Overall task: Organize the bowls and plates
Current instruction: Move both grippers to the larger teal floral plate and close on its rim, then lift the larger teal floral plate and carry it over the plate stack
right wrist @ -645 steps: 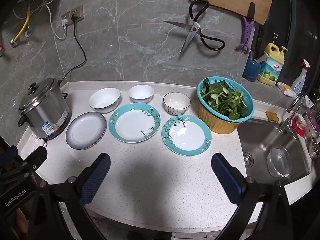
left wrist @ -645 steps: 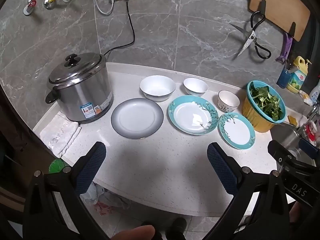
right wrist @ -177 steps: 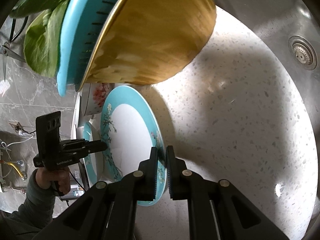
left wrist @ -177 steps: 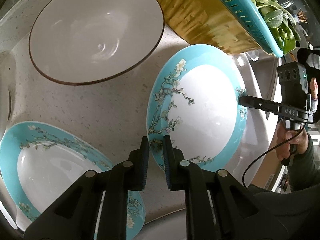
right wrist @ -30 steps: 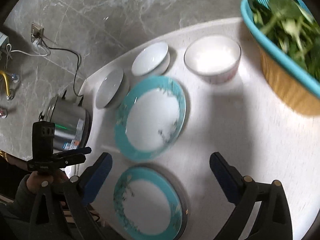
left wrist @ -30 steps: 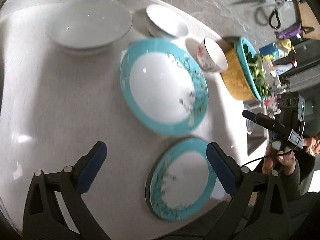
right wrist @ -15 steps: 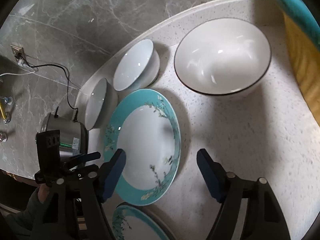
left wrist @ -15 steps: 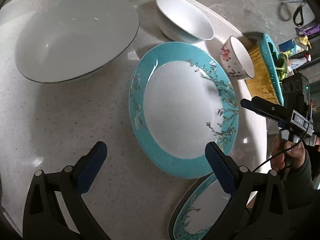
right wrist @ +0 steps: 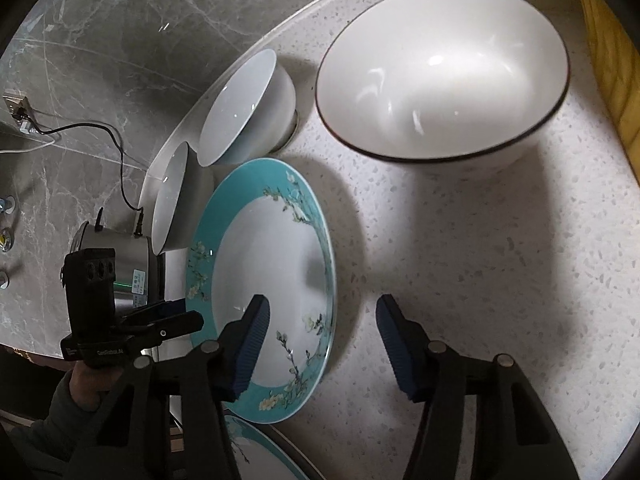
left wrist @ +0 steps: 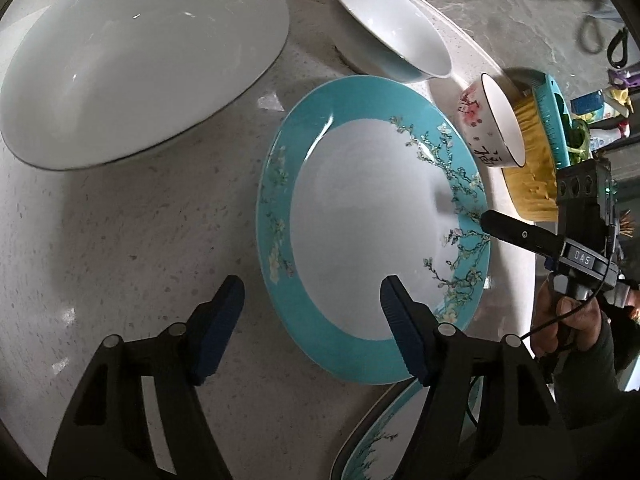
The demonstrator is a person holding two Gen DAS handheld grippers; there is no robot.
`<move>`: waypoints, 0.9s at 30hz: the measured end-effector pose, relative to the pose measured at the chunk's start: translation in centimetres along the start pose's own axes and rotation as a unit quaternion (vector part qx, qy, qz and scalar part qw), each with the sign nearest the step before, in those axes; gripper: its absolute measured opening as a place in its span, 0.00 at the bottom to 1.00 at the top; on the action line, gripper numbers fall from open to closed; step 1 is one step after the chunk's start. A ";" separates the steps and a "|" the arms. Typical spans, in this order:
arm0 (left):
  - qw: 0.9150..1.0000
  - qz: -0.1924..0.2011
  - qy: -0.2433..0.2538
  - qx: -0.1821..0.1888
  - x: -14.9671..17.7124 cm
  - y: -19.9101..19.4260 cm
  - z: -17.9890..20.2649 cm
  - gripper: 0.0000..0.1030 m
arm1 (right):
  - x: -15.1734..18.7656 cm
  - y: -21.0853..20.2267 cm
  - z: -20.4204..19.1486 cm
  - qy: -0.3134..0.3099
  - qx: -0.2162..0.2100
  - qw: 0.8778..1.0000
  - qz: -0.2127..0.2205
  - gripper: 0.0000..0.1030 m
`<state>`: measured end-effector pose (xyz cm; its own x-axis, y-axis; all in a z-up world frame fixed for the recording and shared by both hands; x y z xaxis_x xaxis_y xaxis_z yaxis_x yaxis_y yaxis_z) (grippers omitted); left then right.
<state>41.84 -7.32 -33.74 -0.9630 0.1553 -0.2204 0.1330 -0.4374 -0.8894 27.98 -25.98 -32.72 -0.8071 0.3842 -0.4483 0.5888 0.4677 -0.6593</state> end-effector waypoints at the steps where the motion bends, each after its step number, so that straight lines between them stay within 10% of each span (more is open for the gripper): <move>1: 1.000 -0.002 -0.001 -0.001 0.1 0.1 -0.1 0.66 | 0.1 0.1 0.1 0.001 -0.001 1.000 -0.002 0.55; 5: 1.000 0.005 -0.004 0.005 -0.2 0.2 -0.1 0.66 | 0.1 0.5 -0.1 -0.002 -0.005 1.000 -0.008 0.48; 13: 1.000 0.003 -0.009 0.015 -0.7 0.6 -0.1 0.31 | -0.3 0.7 -0.1 -0.003 -0.001 1.000 -0.010 0.45; 20: 1.000 0.004 -0.013 0.006 -0.8 0.6 -0.6 0.20 | 0.2 1.5 -0.1 -0.018 0.028 0.999 -0.035 0.09; 27: 1.000 0.011 -0.013 -0.012 -1.0 0.6 -1.2 0.11 | 0.1 1.5 -0.2 -0.015 0.042 0.998 -0.037 0.09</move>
<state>43.19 -6.66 -34.58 -0.9653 0.1228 -0.2303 0.1600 -0.4186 -0.8940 28.77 -25.08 -33.64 -0.8498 0.3268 -0.4136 0.5229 0.4241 -0.7393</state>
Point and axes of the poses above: each gripper's, at about its wrist camera, not at the fingertips, and y roughly the way its jaws point, z to its right, x to its underside, the point moved 6 cm from there along y, roughly the way its jaws point, and after that the axes turned 9 degrees about z, right-handed, at the moved point
